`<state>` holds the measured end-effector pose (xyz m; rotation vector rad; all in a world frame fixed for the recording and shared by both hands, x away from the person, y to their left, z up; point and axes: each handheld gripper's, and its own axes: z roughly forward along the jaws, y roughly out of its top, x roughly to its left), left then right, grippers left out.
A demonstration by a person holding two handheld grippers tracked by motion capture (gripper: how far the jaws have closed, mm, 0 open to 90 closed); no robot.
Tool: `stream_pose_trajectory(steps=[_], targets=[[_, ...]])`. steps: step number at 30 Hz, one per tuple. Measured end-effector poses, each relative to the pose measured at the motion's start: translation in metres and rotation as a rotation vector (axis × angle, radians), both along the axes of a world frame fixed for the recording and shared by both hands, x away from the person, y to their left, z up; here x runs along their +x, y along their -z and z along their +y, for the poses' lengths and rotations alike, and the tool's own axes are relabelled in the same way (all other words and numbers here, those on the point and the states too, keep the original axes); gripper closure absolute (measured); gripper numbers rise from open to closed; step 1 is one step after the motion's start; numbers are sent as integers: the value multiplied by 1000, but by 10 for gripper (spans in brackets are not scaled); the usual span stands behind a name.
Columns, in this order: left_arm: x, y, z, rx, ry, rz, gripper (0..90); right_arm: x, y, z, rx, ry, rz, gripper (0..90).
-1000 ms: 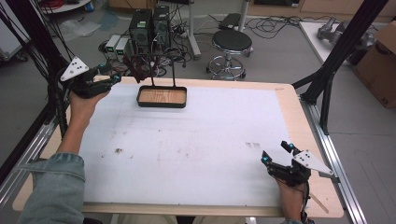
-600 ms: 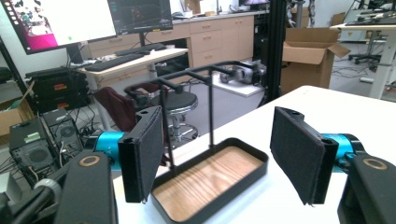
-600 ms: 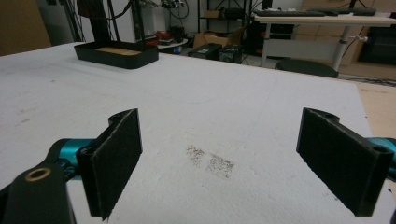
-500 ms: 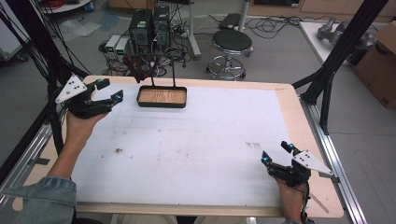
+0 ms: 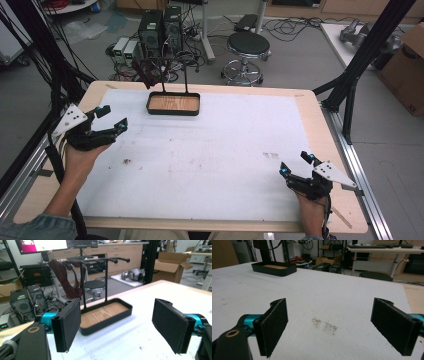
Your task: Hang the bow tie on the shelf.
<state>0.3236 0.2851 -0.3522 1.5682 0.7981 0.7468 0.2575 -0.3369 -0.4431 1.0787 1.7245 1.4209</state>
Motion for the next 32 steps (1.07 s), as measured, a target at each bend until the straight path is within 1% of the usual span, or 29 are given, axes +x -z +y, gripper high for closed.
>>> stream_pose_trajectory(steps=[3, 5, 8, 11, 15, 17, 21, 23, 26, 30, 32], targets=[[-7, 9, -2, 2, 0, 5, 228, 0, 0, 0, 1, -1, 1, 131], [-12, 16, -4, 21, -8, 17, 228, 0, 0, 1, 0, 0, 0, 131], [-16, 25, -5, 30, -10, 33, 225, 0, 0, 1, -3, -1, 0, 131], [-20, 35, -6, 39, -21, 62, 187, 0, 0, 1, -3, -3, 3, 131], [-25, 48, -6, 47, -33, 104, 183, 0, 0, 1, -2, -2, 4, 131], [-28, 55, -6, 44, -43, 127, 178, 0, 0, 1, -2, -3, 3, 131], [-34, 68, -7, 49, -52, 157, 176, 0, 0, 1, -3, -2, 3, 131], [-36, 75, -6, 52, -63, 180, 175, 0, 0, 1, -3, -1, 1, 131], [-39, 81, -6, 51, -68, 205, 172, 0, 0, 1, -4, -4, 3, 131], [-40, 85, -6, 61, -72, 225, 167, 0, 0, 1, -5, -3, 2, 131], [-40, 88, -7, 65, -68, 242, 165, 0, 0, 1, -6, -3, 0, 131]])
